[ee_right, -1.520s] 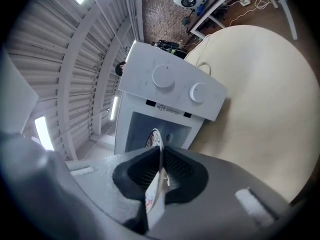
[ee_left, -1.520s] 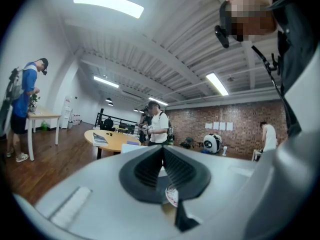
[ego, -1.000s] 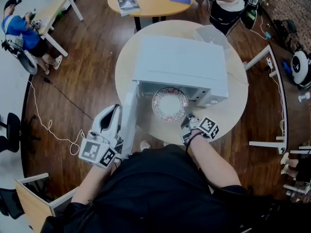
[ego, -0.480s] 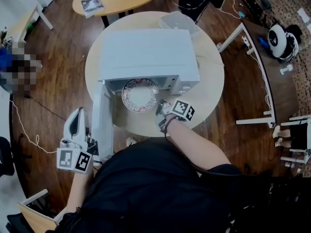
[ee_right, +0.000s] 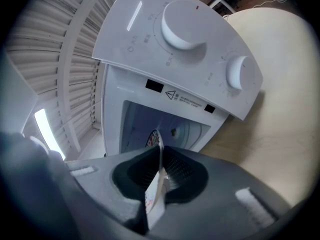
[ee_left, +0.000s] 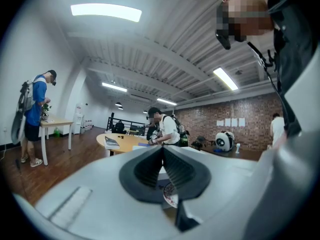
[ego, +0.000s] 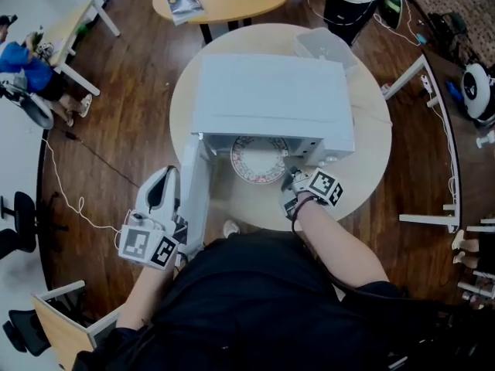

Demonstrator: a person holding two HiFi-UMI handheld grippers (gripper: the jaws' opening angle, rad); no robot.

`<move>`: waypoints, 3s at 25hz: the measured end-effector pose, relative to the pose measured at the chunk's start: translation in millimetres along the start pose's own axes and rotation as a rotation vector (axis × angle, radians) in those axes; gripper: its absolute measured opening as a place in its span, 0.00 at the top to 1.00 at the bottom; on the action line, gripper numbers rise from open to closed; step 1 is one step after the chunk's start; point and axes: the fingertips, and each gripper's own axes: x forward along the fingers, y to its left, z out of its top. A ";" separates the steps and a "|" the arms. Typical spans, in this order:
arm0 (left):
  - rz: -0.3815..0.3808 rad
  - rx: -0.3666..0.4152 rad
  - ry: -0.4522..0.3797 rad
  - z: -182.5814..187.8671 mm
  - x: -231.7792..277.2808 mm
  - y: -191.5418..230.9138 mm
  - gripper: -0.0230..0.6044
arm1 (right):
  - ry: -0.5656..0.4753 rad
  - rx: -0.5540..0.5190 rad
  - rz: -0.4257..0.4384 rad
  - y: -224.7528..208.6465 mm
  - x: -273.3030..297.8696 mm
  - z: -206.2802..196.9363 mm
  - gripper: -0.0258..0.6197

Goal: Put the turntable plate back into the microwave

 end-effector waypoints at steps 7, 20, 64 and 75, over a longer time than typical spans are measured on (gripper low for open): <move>0.002 0.036 0.021 3.9 1.2 -4.3 0.96 | 0.006 0.011 -0.009 -5.8 17.9 1.5 0.92; 0.048 0.039 0.022 5.8 -19.1 6.6 0.96 | -0.028 0.004 -0.037 -11.1 47.4 6.9 0.92; -0.083 0.069 0.018 13.1 52.9 -7.1 0.96 | -0.113 0.045 -0.105 -25.9 87.0 12.6 0.92; -0.065 0.040 0.038 8.9 52.1 9.3 0.96 | -0.134 0.033 -0.121 -29.3 96.4 20.0 0.92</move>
